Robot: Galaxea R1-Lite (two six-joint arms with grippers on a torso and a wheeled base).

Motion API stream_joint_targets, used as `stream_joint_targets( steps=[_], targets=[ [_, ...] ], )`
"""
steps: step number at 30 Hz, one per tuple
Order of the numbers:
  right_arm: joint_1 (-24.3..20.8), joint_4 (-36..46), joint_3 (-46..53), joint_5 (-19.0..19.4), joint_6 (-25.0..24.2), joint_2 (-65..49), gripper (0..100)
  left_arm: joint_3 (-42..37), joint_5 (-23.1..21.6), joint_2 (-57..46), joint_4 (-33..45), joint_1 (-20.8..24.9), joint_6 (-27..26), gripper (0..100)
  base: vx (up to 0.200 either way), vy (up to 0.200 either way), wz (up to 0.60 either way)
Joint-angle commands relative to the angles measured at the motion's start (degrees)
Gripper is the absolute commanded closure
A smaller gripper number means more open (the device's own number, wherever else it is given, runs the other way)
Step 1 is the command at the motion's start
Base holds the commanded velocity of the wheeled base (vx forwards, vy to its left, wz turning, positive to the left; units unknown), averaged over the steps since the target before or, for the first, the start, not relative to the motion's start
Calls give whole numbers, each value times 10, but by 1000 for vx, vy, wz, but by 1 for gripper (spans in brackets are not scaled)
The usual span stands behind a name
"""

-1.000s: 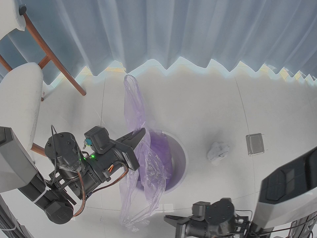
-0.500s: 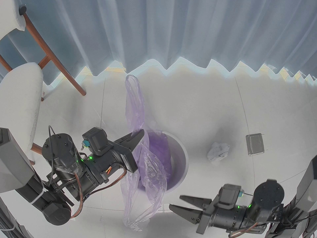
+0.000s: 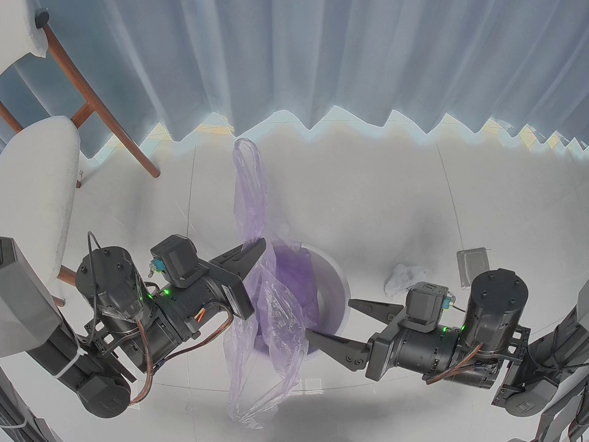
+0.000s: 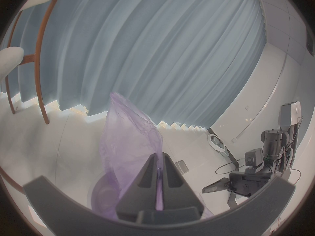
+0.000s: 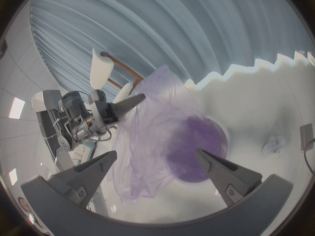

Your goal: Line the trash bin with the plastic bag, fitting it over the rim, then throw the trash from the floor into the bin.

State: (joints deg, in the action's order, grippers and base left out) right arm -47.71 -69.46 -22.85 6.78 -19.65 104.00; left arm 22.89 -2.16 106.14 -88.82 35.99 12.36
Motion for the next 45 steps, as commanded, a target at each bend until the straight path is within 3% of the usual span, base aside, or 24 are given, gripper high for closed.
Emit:
stream_joint_targets(
  steps=[1, 5, 6, 25, 26, 43, 44, 45],
  targets=[
    [6, -88, -1, 3, 12, 47, 0, 0, 0, 5, 0, 3, -1, 100, 0, 0, 0],
    [-12, -154, 4, 3, 12, 103, 0, 0, 0, 4, 0, 10, -2, 100, 0, 0, 0],
    [-25, -203, 7, 3, 12, 142, 0, -1, 0, 4, 0, 17, -2, 100, 0, 0, 0],
    [-43, -205, 3, 1, 11, 189, 0, -1, 1, -1, 0, 44, -2, 100, 0, 0, 0],
    [-43, -205, 3, 1, 11, 189, 100, -2, 1, -1, -1, 44, -2, 100, 0, 0, 0],
    [-38, -205, 1, -27, 15, 147, 100, 0, -6, -1, -1, 44, 4, 100, 0, 0, 0],
    [-38, -205, 1, -31, 16, 147, 100, 3, -5, -1, -1, 43, 5, 0, 0, 0, 0],
    [-38, -205, 1, -34, 17, 147, 100, 7, -1, -2, -1, 39, 6, 0, 0, 0, 0]
  ],
)
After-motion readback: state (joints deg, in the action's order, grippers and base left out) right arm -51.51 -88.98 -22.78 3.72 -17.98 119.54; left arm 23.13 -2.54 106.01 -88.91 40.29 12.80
